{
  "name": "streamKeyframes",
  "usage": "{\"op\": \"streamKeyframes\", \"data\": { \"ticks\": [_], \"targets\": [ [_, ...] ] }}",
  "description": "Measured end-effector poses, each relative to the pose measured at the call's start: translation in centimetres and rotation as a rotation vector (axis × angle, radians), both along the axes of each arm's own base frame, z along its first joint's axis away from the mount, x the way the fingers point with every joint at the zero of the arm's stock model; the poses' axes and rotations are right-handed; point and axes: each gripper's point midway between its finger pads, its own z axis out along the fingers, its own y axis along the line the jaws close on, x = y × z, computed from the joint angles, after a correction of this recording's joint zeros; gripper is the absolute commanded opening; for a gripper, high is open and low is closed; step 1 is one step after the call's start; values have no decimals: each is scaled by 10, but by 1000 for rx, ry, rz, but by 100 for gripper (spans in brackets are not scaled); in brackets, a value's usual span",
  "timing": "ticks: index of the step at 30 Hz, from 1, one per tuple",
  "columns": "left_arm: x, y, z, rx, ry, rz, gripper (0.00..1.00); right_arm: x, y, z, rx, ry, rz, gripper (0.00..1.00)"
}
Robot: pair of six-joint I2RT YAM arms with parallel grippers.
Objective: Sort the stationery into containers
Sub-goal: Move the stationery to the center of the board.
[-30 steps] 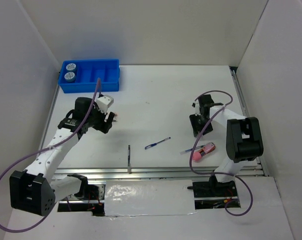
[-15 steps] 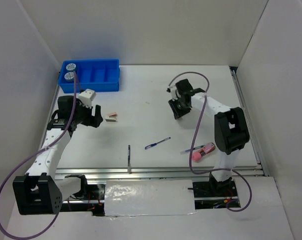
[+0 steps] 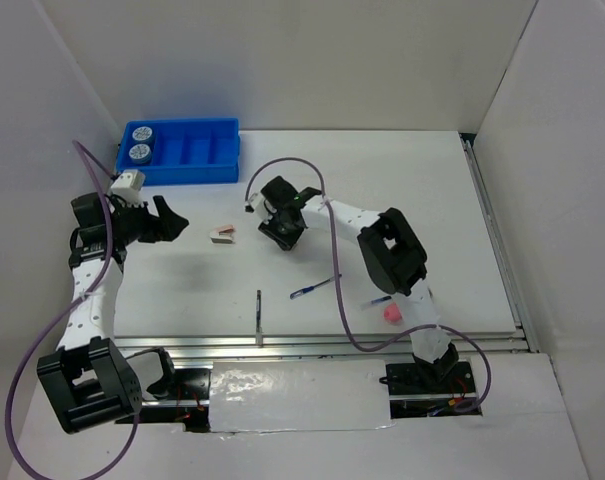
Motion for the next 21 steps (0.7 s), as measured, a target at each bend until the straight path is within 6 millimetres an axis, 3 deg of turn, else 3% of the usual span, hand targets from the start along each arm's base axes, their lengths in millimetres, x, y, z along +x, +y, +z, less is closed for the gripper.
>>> {"op": "streamKeyframes", "data": {
  "ticks": [2, 3, 8, 10, 13, 17, 19, 21],
  "targets": [
    [0, -3, 0, -19, -2, -6, 92, -6, 10, -5, -17, -9, 26, 36],
    [0, -4, 0, -25, -5, -10, 93, -8, 14, -4, -13, -11, 33, 53],
    [3, -19, 0, -40, -24, -49, 94, -14, 22, -1, 5, -6, 24, 85],
    [4, -31, 2, -36, -37, -87, 94, -16, 19, 3, 18, 3, 4, 86],
    [7, -55, 4, -18, -59, -168, 91, -23, 7, 28, 71, 16, -40, 86],
    [23, -99, -2, 87, -52, -366, 84, -17, -37, 107, 226, -35, -137, 85],
    [36, -127, -9, 166, -48, -496, 82, -5, -82, 152, 315, -98, -221, 84],
    [42, -153, -21, 241, -32, -623, 80, 3, -135, 178, 361, -163, -328, 84]
  ]
}}
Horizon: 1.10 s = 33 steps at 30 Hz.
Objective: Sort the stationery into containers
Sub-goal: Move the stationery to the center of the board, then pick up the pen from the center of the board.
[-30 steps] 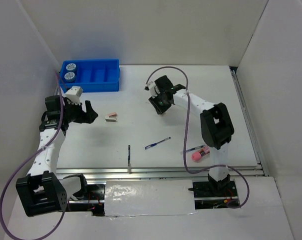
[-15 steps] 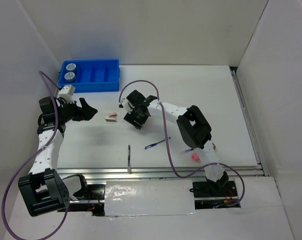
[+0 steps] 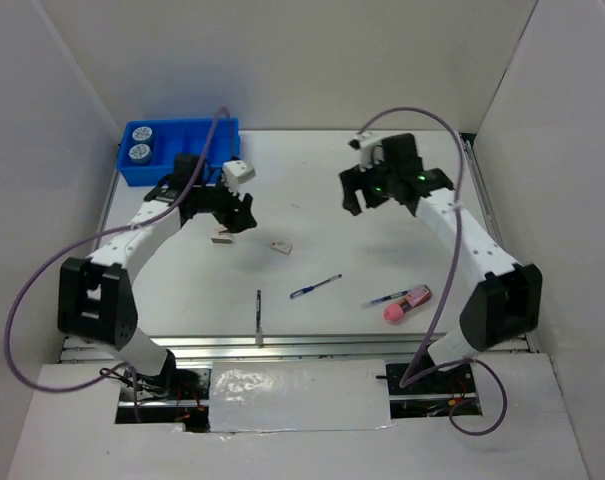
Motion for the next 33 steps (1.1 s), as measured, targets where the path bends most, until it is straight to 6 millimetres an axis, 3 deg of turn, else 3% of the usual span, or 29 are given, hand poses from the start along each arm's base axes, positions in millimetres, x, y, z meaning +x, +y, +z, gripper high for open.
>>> {"op": "streamKeyframes", "data": {
  "ticks": [2, 4, 8, 10, 13, 19, 27, 30, 33],
  "targets": [
    [6, -22, -12, 72, 4, -113, 78, -7, -46, 1, 11, 1, -95, 84],
    [14, -44, -28, 136, 10, -217, 78, -26, -72, -18, 12, 52, -142, 84],
    [19, -66, -61, 221, 48, -343, 78, -66, -91, -61, 24, 193, -174, 84],
    [19, -72, -79, 262, 69, -378, 78, -82, -98, -72, 38, 240, -192, 84],
    [17, -76, -98, 323, 83, -420, 79, -93, -105, -72, 63, 251, -218, 84],
    [17, -84, -117, 389, 88, -501, 81, -98, -105, -52, 111, 196, -224, 83],
    [5, -79, -143, 453, 118, -552, 78, -98, -103, -52, 139, 215, -229, 83],
    [3, -78, -149, 460, 118, -560, 74, -98, -103, -52, 141, 216, -228, 83],
    [6, -79, -150, 459, 83, -559, 63, -98, -103, -53, 141, 216, -229, 83]
  ]
}}
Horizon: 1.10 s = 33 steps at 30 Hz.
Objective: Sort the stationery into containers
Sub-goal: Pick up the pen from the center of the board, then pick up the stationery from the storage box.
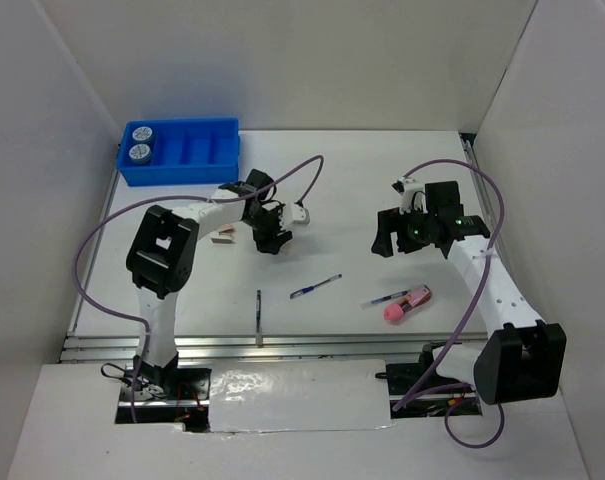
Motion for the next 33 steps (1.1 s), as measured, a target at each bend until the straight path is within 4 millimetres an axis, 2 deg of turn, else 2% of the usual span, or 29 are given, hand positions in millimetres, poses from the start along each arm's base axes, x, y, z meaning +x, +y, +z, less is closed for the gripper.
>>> {"op": "streamKeyframes", "data": {
  "ticks": [1, 3, 6, 7, 10, 14, 19, 24, 26, 29, 33],
  "targets": [
    [1, 0, 0, -4, -15, 2, 54, 0, 0, 0, 0, 1, 0, 83],
    [0, 0, 0, -10, -26, 18, 43, 0, 0, 0, 1, 2, 0, 82],
    [-5, 1, 0, -20, -38, 41, 34, 0, 0, -1, 4, 6, -1, 82],
    [-7, 1, 0, -22, -38, 46, 27, 0, 0, -1, 4, 7, -1, 82],
    [-14, 4, 1, -26, -21, 73, 15, 0, 1, -3, 3, 15, 0, 82],
    [-16, 7, 8, -60, 16, 134, 7, 1, 1, -6, 4, 25, -2, 82],
    [0, 35, 39, -137, 24, 312, 0, 0, 2, -9, 4, 36, 1, 82],
    [44, 92, 91, -259, -33, 595, 0, 0, 5, -9, 7, 41, 6, 82],
    [70, 124, 113, -301, -78, 734, 0, 0, 6, -11, 8, 49, 8, 82],
    [108, 186, 154, -353, -186, 954, 0, 0, 9, -16, 11, 67, 12, 82],
    [148, 255, 207, -400, -366, 1150, 0, 0, 13, -21, 11, 87, 21, 82]
  ]
}}
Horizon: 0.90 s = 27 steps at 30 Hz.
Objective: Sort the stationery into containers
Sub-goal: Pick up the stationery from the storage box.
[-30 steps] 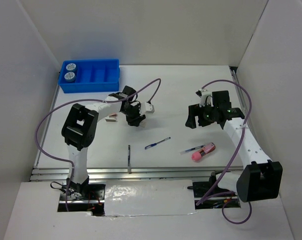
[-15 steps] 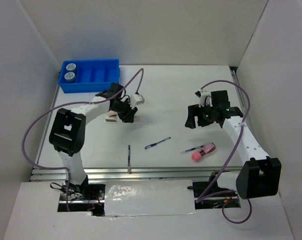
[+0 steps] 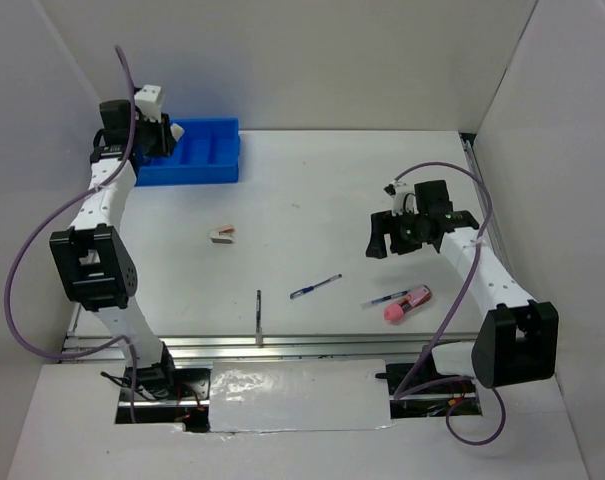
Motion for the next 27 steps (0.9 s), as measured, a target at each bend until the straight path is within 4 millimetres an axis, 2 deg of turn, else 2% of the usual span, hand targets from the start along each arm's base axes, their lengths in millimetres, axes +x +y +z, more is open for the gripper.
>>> {"op": "streamKeyframes", "data": {
  "ticks": [2, 5, 10, 15, 18, 22, 24, 25, 27],
  "targets": [
    [16, 19, 16, 1, -56, 70, 1, 0, 1, -2, -1, 7, 1, 82],
    [32, 32, 17, -32, -85, 126, 3, 0, 1, -3, -1, 13, -1, 82],
    [59, 55, -32, -105, -15, 194, 7, 0, 1, -5, -1, 19, -1, 82],
    [67, 74, -77, -116, 53, 245, 12, 0, 1, -13, -3, 50, -3, 82],
    [73, 77, -87, -115, 61, 251, 13, 1, 1, -18, -4, 69, -4, 82],
    [86, 80, -86, -109, 32, 246, 16, 1, 1, -23, -6, 85, -4, 82],
    [91, 81, -85, -108, 19, 245, 21, 1, 1, -26, -7, 96, -3, 82],
    [93, 81, -84, -106, 13, 245, 28, 0, 1, -27, -7, 101, -4, 82],
    [97, 81, -86, -105, 10, 242, 34, 0, 1, -31, -7, 115, -3, 82]
  ]
}}
